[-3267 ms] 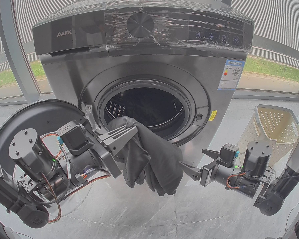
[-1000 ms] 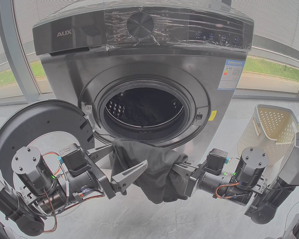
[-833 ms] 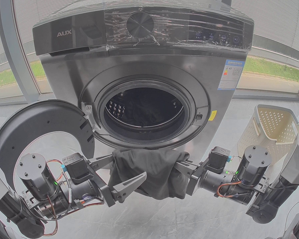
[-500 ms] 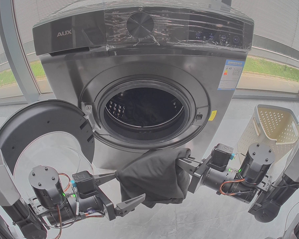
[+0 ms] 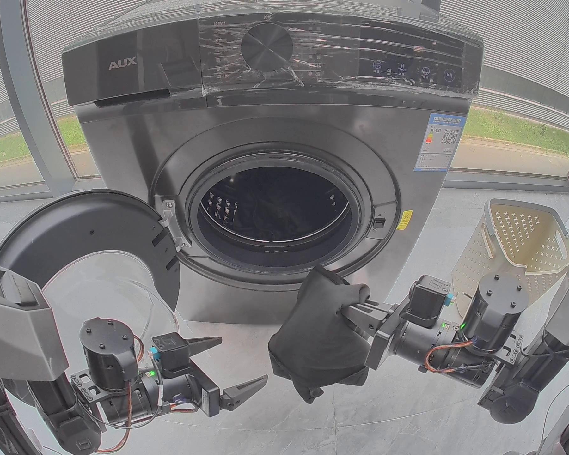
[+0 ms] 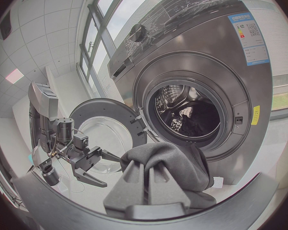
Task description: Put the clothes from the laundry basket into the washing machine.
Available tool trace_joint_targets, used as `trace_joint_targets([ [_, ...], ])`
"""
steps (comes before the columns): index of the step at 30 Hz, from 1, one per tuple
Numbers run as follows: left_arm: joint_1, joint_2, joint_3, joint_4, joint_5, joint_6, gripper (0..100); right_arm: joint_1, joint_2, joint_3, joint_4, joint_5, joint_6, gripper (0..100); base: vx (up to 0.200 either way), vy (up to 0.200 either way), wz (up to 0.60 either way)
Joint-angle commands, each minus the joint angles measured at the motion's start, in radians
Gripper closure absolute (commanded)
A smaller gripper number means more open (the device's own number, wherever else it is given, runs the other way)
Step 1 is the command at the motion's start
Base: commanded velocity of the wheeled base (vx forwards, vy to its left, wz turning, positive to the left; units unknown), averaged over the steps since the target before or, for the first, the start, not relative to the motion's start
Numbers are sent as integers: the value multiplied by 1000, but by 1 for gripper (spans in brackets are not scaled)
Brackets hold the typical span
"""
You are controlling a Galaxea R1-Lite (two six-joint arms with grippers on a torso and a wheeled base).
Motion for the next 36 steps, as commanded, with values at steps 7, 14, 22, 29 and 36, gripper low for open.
trace_joint_targets([
  [7,-11,90,-106,-3,-14,-1,0,32,-13,11,-9,-1,1,100,0,0,0],
  [14,-20,136,-155,-4,-15,1,0,36,-13,11,-9,-1,1,100,0,0,0],
  [22,-44,136,-164,-4,-14,-1,100,38,-10,10,-9,-1,3,100,0,0,0],
  [29,-47,116,-176,-4,-14,-2,100,38,-8,10,-9,-1,3,100,0,0,0],
  [36,-54,95,-155,-4,-14,-1,100,38,-7,8,-9,-1,5,100,0,0,0],
])
